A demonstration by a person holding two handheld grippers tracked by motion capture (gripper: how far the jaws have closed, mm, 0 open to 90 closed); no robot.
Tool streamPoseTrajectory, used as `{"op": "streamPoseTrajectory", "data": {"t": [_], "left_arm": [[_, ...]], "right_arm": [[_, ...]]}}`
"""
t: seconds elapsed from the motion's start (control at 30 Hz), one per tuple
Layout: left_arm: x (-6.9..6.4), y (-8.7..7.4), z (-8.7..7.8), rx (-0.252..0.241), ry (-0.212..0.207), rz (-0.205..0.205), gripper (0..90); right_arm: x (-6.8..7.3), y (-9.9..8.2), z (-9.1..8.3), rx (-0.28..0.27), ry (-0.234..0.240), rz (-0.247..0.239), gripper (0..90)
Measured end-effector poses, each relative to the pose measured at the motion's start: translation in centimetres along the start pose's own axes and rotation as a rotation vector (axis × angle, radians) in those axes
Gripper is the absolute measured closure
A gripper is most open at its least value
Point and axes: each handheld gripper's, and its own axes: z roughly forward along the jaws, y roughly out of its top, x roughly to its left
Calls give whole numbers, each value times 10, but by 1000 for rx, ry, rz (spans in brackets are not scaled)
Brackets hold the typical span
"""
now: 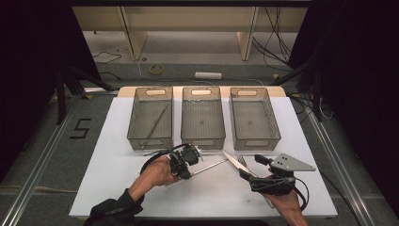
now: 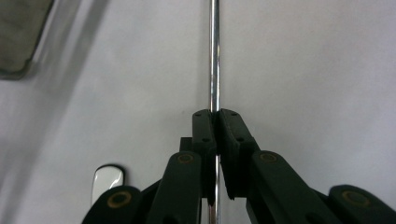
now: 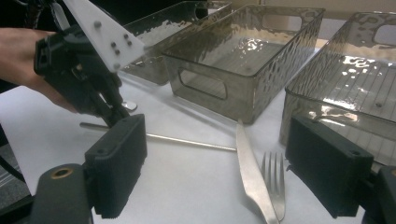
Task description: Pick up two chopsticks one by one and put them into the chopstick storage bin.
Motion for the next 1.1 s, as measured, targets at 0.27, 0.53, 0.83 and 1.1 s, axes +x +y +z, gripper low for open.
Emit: {"op": "streamPoseTrajectory", "data": {"t": [0.27, 0.53, 0.83, 1.1], "left_arm": [[2, -11, -10, -19, 5, -22, 849], [4, -24, -25, -70, 0, -38, 849], [6, -40, -51, -180, -33, -82, 848], [21, -41, -72, -342, -27, -159, 848]], "right_arm": [[0, 0, 0, 1, 0, 3, 216], [0, 0, 1, 1, -2, 4, 215], [-1, 0, 2, 3, -2, 10, 215], [-1, 0, 3, 5, -2, 7, 215]]}}
